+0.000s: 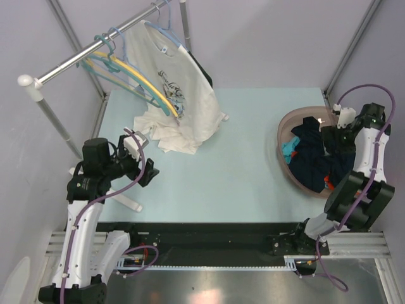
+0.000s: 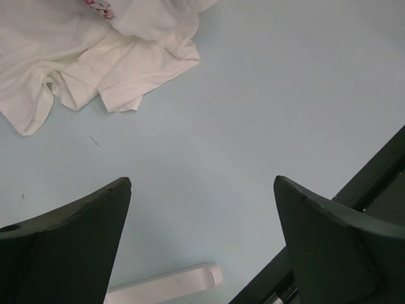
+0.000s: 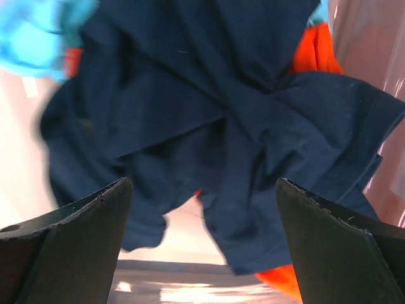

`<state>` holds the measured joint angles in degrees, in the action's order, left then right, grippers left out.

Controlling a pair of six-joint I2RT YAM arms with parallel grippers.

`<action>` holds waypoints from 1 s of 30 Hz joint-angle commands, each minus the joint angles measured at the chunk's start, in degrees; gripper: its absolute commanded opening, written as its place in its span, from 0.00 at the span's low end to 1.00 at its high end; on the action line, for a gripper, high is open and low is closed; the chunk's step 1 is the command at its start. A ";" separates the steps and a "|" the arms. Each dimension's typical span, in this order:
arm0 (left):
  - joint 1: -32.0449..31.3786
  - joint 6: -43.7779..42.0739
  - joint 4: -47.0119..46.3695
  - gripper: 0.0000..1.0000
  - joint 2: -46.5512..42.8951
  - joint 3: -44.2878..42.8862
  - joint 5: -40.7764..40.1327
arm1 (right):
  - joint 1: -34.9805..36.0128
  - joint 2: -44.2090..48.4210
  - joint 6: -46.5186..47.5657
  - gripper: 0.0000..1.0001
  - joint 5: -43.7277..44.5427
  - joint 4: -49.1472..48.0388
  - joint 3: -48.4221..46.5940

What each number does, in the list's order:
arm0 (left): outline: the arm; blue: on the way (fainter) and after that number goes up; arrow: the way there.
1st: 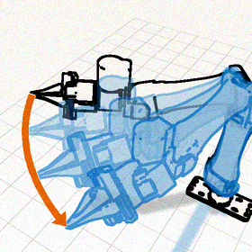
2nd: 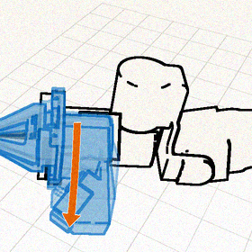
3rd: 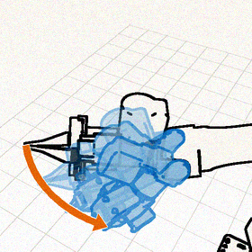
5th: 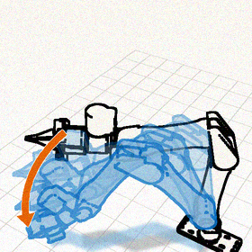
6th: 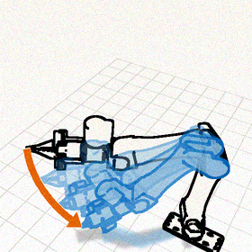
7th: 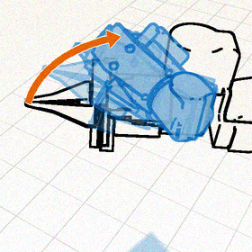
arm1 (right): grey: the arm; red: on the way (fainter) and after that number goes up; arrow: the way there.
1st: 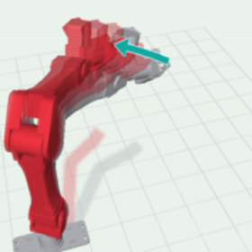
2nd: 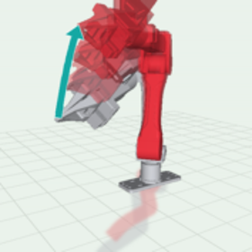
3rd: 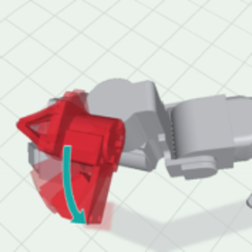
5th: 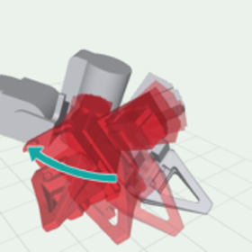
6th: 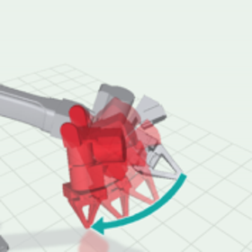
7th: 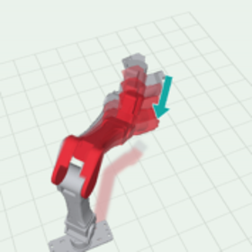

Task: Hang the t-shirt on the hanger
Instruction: Pick up the T-shirt from the center of the board.

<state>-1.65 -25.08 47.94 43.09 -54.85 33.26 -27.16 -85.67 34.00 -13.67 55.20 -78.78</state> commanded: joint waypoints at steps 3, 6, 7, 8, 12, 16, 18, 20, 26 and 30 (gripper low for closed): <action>-0.28 -2.43 0.57 1.00 -0.02 -2.28 5.33 | -1.23 -5.91 1.43 0.99 3.92 -7.47 1.35; -0.37 -2.52 0.84 1.00 -0.38 -2.02 5.59 | -0.97 -8.63 0.37 0.98 3.83 -9.23 0.74; -0.37 -2.34 0.92 1.00 -0.46 -1.93 5.68 | -0.79 -8.99 -0.24 0.95 3.57 -9.67 0.48; -0.46 -2.17 0.92 1.00 -0.64 -1.75 5.59 | -0.62 -9.34 -0.51 0.90 3.56 -9.85 0.12; -0.55 -2.08 1.01 1.00 -0.73 -2.19 5.15 | 0.79 -11.09 -1.30 0.70 4.70 -10.73 -0.05; -0.55 -2.08 0.93 1.00 -0.29 -3.24 4.54 | 2.54 -14.60 -1.48 0.46 5.50 -10.90 0.21; -0.55 -1.81 0.84 1.00 0.15 -3.68 4.54 | 2.99 -15.66 -1.74 0.24 5.15 -10.38 -0.31; -0.63 -1.38 0.66 1.00 0.06 -3.77 4.71 | 3.25 -15.41 -1.66 0.02 3.92 -9.32 -0.84; -0.63 1.44 -1.27 1.00 -1.60 -1.84 6.20 | 3.07 -5.94 -1.48 0.00 -6.35 -4.49 -7.51; -0.72 1.44 -1.27 1.00 -2.31 -1.75 6.30 | 4.65 -0.03 -1.57 0.00 -14.35 0.86 -16.21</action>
<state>-2.09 -24.51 48.51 41.93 -56.25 37.01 -24.36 -95.33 32.80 -16.27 52.51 -84.31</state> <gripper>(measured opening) 0.996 0.034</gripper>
